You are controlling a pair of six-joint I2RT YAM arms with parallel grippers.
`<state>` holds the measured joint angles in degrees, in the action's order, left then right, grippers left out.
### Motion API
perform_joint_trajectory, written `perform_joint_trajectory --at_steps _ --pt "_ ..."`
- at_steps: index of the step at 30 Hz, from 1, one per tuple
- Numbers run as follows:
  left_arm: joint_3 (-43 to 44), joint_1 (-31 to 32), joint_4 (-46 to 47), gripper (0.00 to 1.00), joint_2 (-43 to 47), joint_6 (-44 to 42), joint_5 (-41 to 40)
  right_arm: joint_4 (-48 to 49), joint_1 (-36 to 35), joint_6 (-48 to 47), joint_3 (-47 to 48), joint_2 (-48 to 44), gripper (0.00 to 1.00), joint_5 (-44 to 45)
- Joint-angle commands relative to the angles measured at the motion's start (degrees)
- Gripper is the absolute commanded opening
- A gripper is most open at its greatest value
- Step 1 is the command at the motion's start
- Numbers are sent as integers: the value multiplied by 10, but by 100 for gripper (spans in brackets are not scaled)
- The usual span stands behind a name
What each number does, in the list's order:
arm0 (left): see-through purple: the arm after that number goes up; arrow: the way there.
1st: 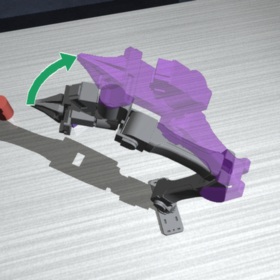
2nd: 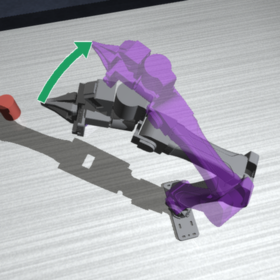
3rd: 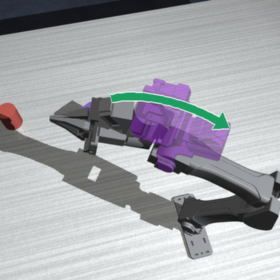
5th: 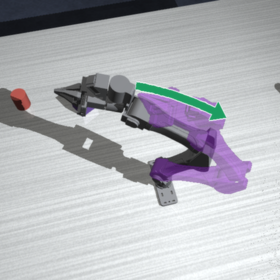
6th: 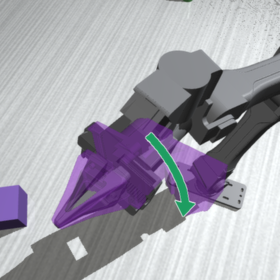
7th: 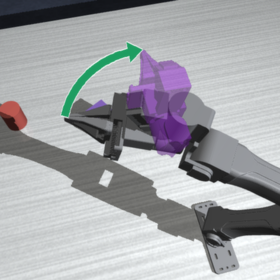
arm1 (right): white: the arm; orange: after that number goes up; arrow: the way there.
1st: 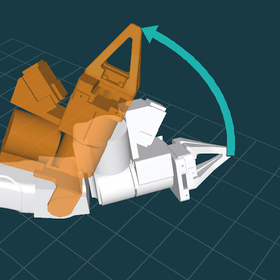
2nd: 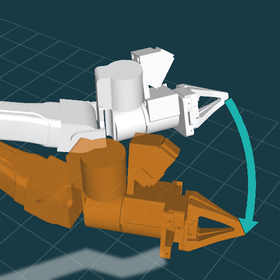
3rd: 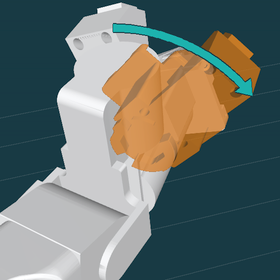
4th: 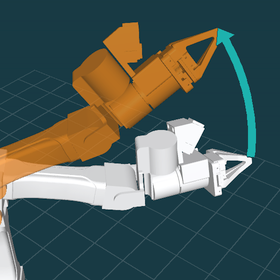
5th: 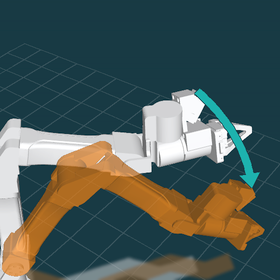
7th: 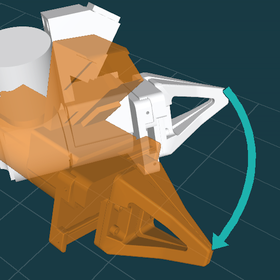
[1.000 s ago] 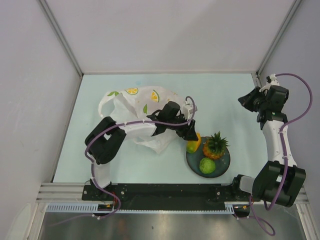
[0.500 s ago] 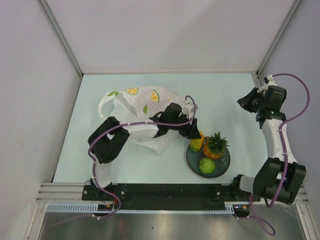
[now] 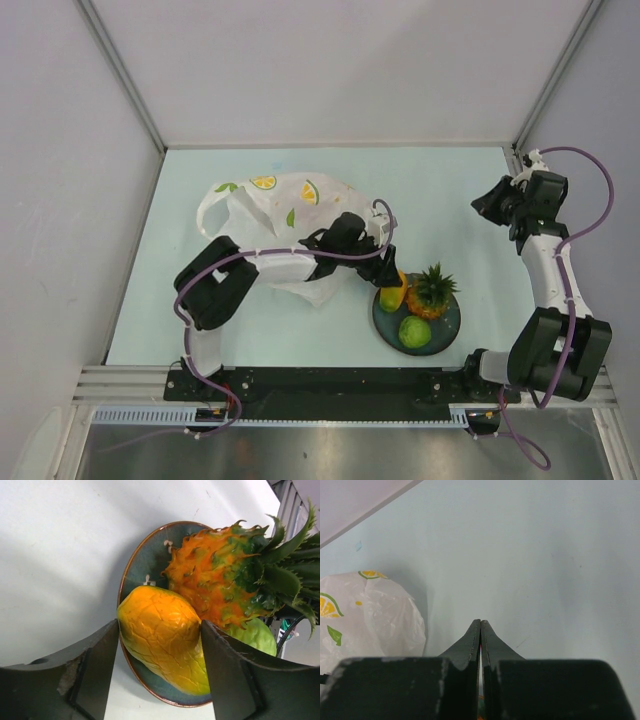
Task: Take the fake fruits out of the plastic bag
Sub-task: Place the fake fruit on the plate, then adjust the plastic bag at the center of the board.
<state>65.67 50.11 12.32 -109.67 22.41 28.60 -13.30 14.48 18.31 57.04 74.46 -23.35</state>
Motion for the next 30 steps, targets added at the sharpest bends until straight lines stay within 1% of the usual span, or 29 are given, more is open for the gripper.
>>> perform_joint_trajectory --at_steps 1,2,3,4,5,7,9,10,11,12,13,14,15,16,17,18,19,20,21,22,23,24,25,26,27,28,29,30 --pt "17 -5 -29 72 38 -27 -7 27 -9 -10 4 8 4 -3" --pt "27 -11 -34 78 40 -32 3 28 -11 -10 4 11 4 -3" --pt "33 -13 -47 79 43 -36 9 28 -13 -10 5 12 4 -4" --pt "39 -20 -54 90 45 -43 13 29 -14 -10 8 15 4 -4" --pt "50 -25 -70 99 47 -47 15 31 -17 -11 9 18 4 -5" --pt "62 -40 -87 100 57 -63 26 34 -20 -12 16 23 4 -7" --pt "89 -60 -119 100 70 -68 34 35 -28 -23 25 30 4 -19" --pt "97 -72 -146 100 91 -69 37 35 -33 -33 30 32 4 -27" --pt "111 -102 -166 100 109 -71 39 30 -42 -46 48 34 4 -35" --pt "118 -118 -178 100 125 -76 41 25 -72 -86 57 35 5 -40" --pt "123 -134 -192 100 143 -100 37 21 -91 -106 67 35 6 -37" --pt "132 -168 -227 99 184 -116 34 12 -116 -132 86 35 6 -32" --pt "133 -185 -243 99 203 -132 29 8 -169 -168 96 33 7 -32" --pt "131 -222 -258 99 226 -155 10 7 -203 -181 107 32 7 -34" --pt "120 -244 -284 98 263 -163 3 5 -232 -200 118 32 8 -38" --pt "112 -268 -291 97 284 -166 1 5 -261 -233 135 34 9 -41" --pt "100 -316 -297 95 303 -164 -6 6 -330 -251 143 39 10 -46" --pt "74 -340 -304 95 339 -159 -14 8 -360 -269 149 43 11 -48" --pt "61 -363 -305 95 354 -153 -24 8 -393 -290 163 48 12 -47" --pt "47 -404 -306 95 368 -141 -31 7 -445 -323 170 64 12 -46" --pt "26 -421 -307 95 382 -136 -42 4 -471 -340 178 74 13 -49" --pt "18 -436 -309 95 401 -131 -48 0 -490 -353 197 86 15 -56" --pt "10 -460 -309 95 413 -121 -54 -14 -526 -377 209 116 17 -65" --pt "-4 -471 -305 95 422 -114 -65 -22 -539 -385 221 132 20 -85" --pt "-10 -482 -302 95 441 -106 -68 -34 -552 -391 235 150 27 -102" --pt "-15 -499 -299 96 449 -95 -71 -63 -565 -398 269 165 31 -124" --pt "-22 -508 -295 97 456 -91 -86 -80 -588 -412 284 195 35 -156" --pt "-26 -520 -296 100 465 -86 -101 -94 -599 -421 303 207 40 -162"
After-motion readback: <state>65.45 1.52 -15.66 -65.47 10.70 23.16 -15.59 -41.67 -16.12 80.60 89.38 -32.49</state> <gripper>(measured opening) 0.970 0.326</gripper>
